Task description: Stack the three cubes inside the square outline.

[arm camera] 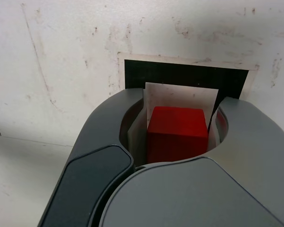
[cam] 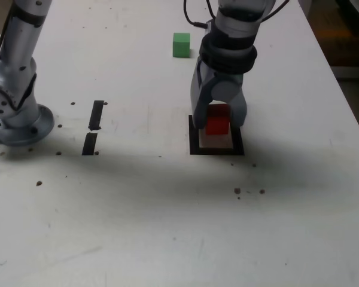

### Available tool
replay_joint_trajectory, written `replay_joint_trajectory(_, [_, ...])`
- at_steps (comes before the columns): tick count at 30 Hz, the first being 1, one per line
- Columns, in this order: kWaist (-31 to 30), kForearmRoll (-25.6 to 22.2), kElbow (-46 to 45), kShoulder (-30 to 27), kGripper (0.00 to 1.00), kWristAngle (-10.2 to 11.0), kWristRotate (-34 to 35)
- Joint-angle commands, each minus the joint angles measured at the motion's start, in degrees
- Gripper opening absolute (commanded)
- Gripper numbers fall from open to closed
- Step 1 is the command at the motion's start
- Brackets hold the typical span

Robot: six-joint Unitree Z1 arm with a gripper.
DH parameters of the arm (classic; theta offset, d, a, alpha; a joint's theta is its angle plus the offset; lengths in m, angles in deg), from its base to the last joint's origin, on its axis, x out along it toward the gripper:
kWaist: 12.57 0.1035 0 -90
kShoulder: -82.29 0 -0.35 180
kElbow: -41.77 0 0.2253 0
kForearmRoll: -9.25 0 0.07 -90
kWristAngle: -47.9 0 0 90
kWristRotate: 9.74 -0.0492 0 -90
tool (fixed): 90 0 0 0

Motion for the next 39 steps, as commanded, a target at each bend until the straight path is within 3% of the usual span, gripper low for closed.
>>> replay_joint_trajectory(1, [0.09,0.39,-0.25,0.35,0.26,0.06,0.01])
replay_joint_trajectory(7, [0.09,2.09,-1.26,0.84,0.27,0.04,0.05])
replay_joint_trajectory(11, [0.07,2.96,-2.19,0.91,0.36,-0.27,0.06])
replay_joint_trajectory(18, [0.06,2.88,-2.69,0.04,0.86,-1.83,0.02])
replay_joint_trajectory(20, [0.06,2.35,-2.4,-0.62,0.95,-2.06,0.01])
replay_joint_trajectory(24, [0.06,-0.64,-1.16,-2.5,0.99,-1.35,0.02])
replay_joint_trajectory(30, [1.87,-6.53,3.23,-5.68,1.0,2.07,-0.93])
replay_joint_trajectory(34, [5.86,-7.96,6.88,-5.76,0.99,3.71,-4.19])
replay_joint_trajectory(39, [12.41,-8.9,9.77,-3.67,0.98,4.29,-10.06])
